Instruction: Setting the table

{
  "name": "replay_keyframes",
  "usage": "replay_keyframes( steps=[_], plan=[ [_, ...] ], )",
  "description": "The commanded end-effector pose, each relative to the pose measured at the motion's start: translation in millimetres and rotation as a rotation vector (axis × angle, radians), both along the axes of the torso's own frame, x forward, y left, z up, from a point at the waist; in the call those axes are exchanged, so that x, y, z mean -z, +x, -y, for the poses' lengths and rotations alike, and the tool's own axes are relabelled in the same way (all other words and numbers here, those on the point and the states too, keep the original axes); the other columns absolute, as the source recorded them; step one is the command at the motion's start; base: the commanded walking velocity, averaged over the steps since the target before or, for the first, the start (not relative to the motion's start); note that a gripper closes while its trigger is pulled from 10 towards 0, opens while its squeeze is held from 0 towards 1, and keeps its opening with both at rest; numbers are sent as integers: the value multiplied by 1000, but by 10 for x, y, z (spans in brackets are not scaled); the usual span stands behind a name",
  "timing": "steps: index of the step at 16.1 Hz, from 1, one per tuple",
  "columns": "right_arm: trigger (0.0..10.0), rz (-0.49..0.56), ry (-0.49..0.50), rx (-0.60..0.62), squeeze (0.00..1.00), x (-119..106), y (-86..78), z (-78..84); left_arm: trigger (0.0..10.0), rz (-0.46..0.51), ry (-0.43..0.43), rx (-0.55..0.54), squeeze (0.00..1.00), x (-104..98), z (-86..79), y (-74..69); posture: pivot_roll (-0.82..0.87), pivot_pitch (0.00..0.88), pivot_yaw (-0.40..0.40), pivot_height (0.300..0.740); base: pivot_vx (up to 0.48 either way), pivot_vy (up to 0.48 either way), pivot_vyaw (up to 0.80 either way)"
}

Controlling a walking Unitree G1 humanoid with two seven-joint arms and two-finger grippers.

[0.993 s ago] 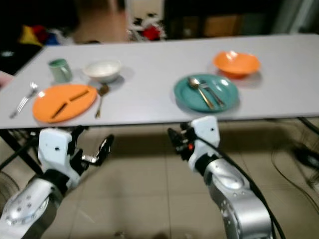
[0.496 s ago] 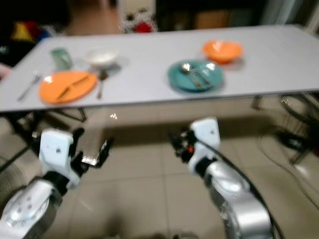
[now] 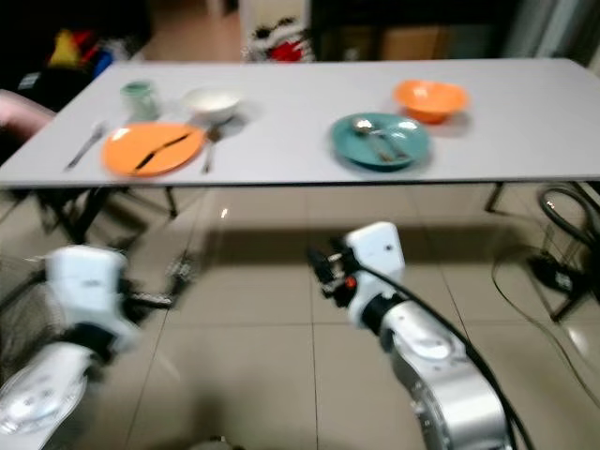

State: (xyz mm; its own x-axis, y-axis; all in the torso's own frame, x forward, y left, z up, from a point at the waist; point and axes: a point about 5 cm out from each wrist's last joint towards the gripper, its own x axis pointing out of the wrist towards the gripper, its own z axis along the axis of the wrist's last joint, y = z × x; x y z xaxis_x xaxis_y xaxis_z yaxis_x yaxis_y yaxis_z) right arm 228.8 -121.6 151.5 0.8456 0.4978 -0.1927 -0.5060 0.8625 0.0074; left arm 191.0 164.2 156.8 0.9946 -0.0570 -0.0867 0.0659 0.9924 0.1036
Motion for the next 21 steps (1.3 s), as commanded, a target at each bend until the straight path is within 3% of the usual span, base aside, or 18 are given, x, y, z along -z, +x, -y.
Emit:
replay_keyframes(
  steps=[1, 8, 21],
  plan=[
    [10000, 13, -2, -17, 0, -9, 20, -23, 10000, 13, 14, -54, 0, -1, -74, -11, -34, 0, 45, 740, 0, 0, 800],
    [10000, 20, -14, -48, 0, 41, 21, -43, 10000, 3, 39, -33, 0, 32, -50, -79, -29, 0, 39, 740, 0, 0, 800],
    [10000, 14, 6, -81, 0, 123, 7, -101, 10000, -9, 66, -21, 0, 64, -5, -81, -7, 0, 26, 740, 0, 0, 800]
  ],
)
